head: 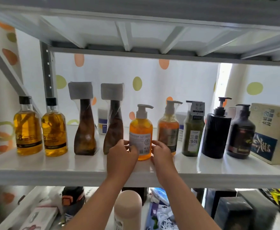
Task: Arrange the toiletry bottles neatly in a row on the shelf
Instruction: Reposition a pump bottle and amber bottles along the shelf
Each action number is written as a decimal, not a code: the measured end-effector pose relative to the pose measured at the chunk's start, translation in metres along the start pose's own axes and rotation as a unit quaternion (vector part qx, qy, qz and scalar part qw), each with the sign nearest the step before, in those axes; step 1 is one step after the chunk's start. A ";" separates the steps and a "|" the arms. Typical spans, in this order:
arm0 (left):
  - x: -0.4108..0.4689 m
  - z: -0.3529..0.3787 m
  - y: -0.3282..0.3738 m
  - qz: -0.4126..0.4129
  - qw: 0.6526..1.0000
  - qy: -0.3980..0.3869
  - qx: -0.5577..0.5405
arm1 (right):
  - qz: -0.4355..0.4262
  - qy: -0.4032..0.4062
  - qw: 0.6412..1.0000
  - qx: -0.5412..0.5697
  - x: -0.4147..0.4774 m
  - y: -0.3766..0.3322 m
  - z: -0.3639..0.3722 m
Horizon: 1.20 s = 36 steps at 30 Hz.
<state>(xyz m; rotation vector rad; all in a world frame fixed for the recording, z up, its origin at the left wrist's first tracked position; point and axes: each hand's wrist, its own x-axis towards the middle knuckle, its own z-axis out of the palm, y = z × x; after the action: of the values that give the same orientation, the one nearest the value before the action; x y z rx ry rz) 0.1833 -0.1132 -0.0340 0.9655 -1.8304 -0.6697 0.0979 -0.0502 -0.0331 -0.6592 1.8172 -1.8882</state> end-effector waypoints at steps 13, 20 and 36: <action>0.014 0.003 -0.007 0.036 0.972 -0.226 -0.057 | -0.016 0.033 0.986 -0.161 -0.021 -0.009 0.002; 0.008 0.003 -0.013 0.047 0.988 -0.091 -0.115 | -0.037 -0.003 0.985 -0.169 -0.026 -0.014 0.017; 0.006 -0.004 -0.016 0.038 0.988 -0.043 -0.140 | -0.095 -0.052 0.970 -0.218 -0.039 -0.013 0.012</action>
<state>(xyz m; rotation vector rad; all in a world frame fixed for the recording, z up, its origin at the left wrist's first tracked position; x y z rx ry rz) 0.1906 -0.1268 -0.0419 0.6872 -1.7785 -0.9050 0.1358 -0.0352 -0.0215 -1.0931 2.1839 -1.5317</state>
